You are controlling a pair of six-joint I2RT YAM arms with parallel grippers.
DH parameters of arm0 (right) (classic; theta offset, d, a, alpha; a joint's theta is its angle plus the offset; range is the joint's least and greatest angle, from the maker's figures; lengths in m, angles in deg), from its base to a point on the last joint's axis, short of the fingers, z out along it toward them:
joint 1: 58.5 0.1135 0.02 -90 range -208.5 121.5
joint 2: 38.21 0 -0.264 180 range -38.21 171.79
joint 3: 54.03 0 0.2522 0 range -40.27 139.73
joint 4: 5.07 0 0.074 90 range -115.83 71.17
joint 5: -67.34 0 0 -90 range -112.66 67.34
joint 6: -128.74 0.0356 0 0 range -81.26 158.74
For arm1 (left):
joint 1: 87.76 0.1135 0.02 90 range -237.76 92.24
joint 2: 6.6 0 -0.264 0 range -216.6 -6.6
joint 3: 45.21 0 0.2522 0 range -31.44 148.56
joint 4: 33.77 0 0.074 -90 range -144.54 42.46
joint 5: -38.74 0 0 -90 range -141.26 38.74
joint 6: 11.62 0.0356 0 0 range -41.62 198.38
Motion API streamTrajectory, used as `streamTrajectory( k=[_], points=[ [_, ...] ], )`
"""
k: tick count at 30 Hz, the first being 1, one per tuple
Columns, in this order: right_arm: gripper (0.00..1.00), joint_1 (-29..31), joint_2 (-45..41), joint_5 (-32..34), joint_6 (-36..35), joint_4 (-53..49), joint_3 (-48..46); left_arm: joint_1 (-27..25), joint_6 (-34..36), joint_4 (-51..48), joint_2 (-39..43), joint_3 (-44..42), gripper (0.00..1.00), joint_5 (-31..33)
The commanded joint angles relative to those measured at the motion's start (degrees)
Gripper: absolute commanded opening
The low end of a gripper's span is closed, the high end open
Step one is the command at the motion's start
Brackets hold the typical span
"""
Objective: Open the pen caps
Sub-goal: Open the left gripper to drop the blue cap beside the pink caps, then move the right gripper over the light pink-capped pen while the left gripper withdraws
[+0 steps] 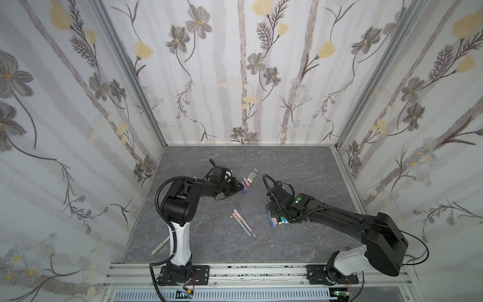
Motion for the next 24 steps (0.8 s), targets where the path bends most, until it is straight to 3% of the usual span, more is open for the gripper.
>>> streamTrajectory(
  k=[1,17,24],
  points=[
    [0.23,1.4,-0.4,-2.1,-2.9,2.7,0.4,0.9,0.2,-1.1,2.1,-1.2,0.22,0.5],
    [0.3,9.4,3.9,-8.1,-12.8,12.6,2.1,8.6,1.4,-4.9,19.4,-9.2,0.29,-1.2],
    [0.31,11.9,10.0,-8.9,-15.5,10.9,6.1,14.3,3.5,-6.9,25.7,-14.8,0.29,-2.2]
  ],
)
